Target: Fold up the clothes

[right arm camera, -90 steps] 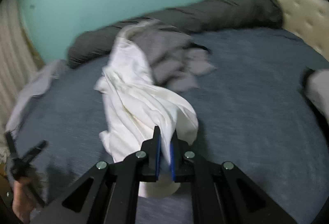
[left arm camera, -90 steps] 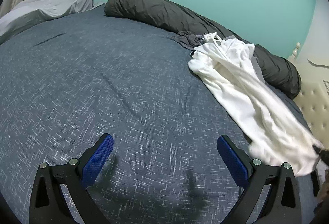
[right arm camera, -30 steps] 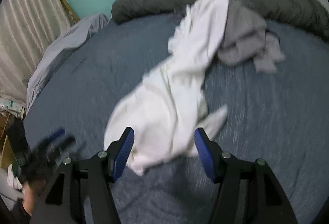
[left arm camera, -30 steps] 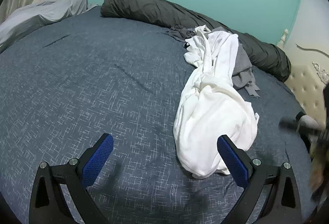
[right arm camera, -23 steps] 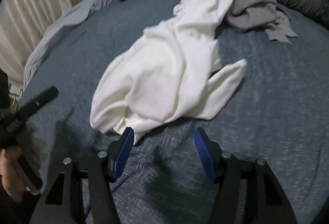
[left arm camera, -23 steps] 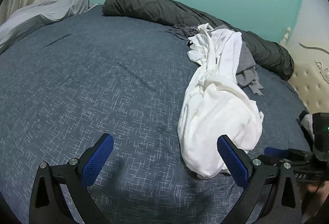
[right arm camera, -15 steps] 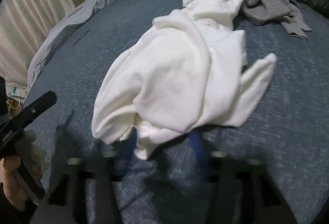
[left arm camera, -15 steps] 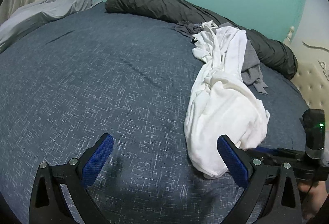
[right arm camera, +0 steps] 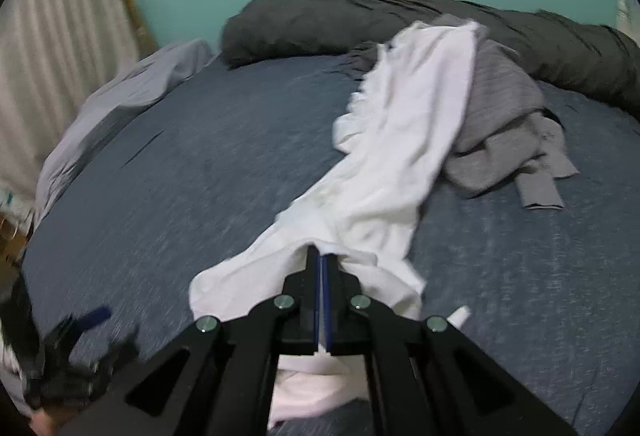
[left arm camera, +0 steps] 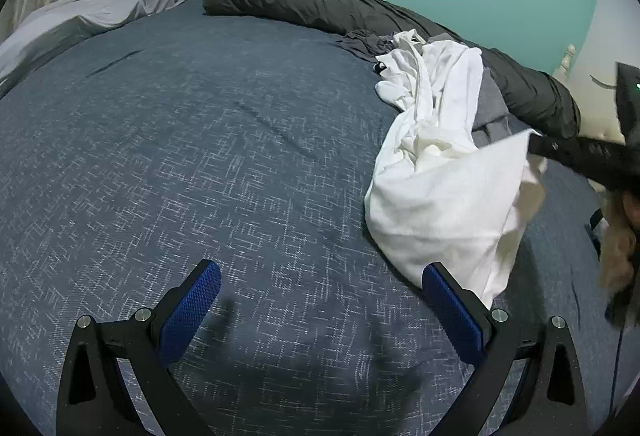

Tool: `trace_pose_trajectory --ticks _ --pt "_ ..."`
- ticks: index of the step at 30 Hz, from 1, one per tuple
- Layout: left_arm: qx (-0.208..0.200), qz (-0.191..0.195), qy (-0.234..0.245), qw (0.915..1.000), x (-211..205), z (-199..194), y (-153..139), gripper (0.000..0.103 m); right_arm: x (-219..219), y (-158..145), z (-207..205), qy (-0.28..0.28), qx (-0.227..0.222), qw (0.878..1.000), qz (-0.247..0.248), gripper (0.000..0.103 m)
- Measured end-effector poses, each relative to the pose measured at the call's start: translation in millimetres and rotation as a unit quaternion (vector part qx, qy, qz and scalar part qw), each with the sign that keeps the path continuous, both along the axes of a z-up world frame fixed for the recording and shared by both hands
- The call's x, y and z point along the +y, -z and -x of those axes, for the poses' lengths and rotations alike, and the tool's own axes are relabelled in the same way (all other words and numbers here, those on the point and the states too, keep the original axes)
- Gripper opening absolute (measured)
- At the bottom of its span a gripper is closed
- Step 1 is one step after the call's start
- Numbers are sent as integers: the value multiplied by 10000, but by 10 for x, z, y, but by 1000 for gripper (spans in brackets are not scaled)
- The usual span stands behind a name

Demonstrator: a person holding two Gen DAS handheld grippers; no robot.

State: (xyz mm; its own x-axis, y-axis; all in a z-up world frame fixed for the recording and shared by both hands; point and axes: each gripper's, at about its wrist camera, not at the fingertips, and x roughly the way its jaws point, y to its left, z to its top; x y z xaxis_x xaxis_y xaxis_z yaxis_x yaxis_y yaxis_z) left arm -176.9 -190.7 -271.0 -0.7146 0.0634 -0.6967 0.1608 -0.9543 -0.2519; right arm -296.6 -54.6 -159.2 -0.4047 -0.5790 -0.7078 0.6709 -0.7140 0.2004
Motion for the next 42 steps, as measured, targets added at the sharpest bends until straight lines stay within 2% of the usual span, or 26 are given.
trace_pose_trajectory --ticks 2,4,7,9,10,11,12,15,19,23,29,32,35,38,42 --pt "3 -9 78 10000 44 13 -1 103 -38 32 104 27 -139 9999 -5 1" --pt "7 -18 156 9999 87 25 -1 103 -131 171 199 -11 -609 9980 -159 1" --pt "13 -45 281 9996 157 48 -2 103 -111 256 183 46 -585 9980 -256 4" --pt "16 -113 397 9991 220 82 -2 103 7 252 140 183 -534 9984 -61 23" --pt "4 -134 455 9989 254 100 4 103 91 238 103 238 -483 9985 60 28" --pt "-16 -144 518 9986 293 113 13 103 181 220 62 285 -425 9985 187 38" --pt "-37 -155 581 9982 331 127 23 103 272 203 20 332 -367 9983 315 42" --pt "-109 -124 720 9973 421 148 63 103 426 221 -136 261 -122 9992 264 42" --pt "-228 -76 788 9966 493 182 133 103 498 407 -296 96 -56 9998 -150 43" --pt "-313 -75 800 9963 512 206 179 103 477 595 -356 39 -30 9989 -474 51" --pt "-386 -73 875 9954 546 232 223 102 345 662 -235 37 -25 9989 -460 51" --pt "-404 -127 887 9952 545 254 242 102 329 621 -210 12 27 9993 -369 18" --pt "-454 -143 939 9944 581 297 284 102 351 547 -226 6 145 9994 -298 7" --pt "-576 -225 958 9935 628 326 338 102 397 446 -235 12 229 9996 -154 5" --pt "-699 -268 952 9926 677 376 387 96 455 261 -217 8 308 9995 40 4"
